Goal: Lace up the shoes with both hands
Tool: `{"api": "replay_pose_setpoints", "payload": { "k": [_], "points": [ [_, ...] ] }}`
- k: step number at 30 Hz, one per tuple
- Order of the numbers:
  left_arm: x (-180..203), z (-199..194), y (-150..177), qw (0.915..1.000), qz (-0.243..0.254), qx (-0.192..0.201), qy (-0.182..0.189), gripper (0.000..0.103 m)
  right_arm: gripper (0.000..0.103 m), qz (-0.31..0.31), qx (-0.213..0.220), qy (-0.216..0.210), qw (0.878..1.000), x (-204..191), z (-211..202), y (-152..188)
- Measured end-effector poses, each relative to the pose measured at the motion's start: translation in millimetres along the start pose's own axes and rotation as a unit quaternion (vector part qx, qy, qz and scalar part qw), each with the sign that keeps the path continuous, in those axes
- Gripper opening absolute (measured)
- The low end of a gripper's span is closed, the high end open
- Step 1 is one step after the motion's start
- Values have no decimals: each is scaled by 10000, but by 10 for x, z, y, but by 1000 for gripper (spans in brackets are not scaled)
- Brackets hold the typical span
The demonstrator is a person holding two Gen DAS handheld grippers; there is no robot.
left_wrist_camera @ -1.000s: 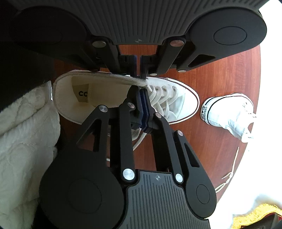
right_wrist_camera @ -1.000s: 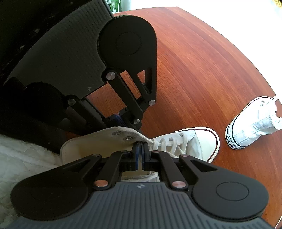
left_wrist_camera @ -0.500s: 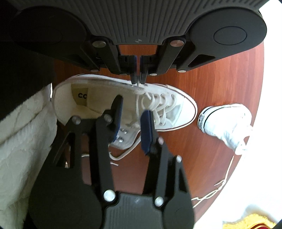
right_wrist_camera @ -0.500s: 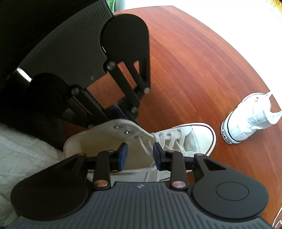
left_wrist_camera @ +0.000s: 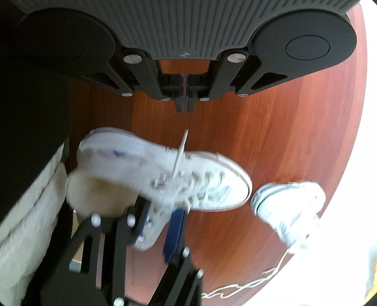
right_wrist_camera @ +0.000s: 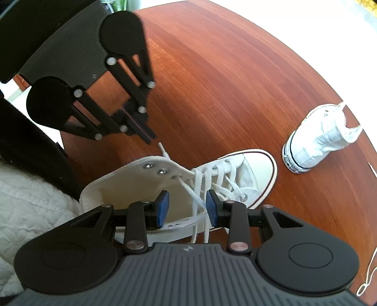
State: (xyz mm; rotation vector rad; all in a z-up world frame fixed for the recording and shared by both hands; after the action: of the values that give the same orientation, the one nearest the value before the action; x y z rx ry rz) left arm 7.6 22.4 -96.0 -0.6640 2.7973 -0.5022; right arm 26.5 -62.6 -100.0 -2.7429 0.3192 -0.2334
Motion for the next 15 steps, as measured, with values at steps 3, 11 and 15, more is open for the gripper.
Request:
{"api": "replay_pose_setpoints", "payload": {
  "k": [3,11,15],
  "points": [
    [-10,-68,55,9999,-164,51,-9,2,35,129,-18,79,9999,12,6,-5],
    [-13,-141,-84,9989,-169,445,-4,8,35,417,-88,280,9987,5,3,-30],
    [-24,-121,-145,9982,-46,603,23,27,35,553,-136,356,9977,-8,4,-36]
  ]
}}
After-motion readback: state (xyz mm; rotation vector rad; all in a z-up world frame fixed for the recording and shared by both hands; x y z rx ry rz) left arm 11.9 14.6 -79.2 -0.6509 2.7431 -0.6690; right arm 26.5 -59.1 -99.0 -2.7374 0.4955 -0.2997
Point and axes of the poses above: each gripper's, at about its wrist camera, not at the fingertips, and z roughly the way its jaws point, x to its right, y to its underside, the point moved 4 cm from there along z, roughly the way its jaws point, and after that the axes turned 8 degrees about -z, right-handed, at the moved point
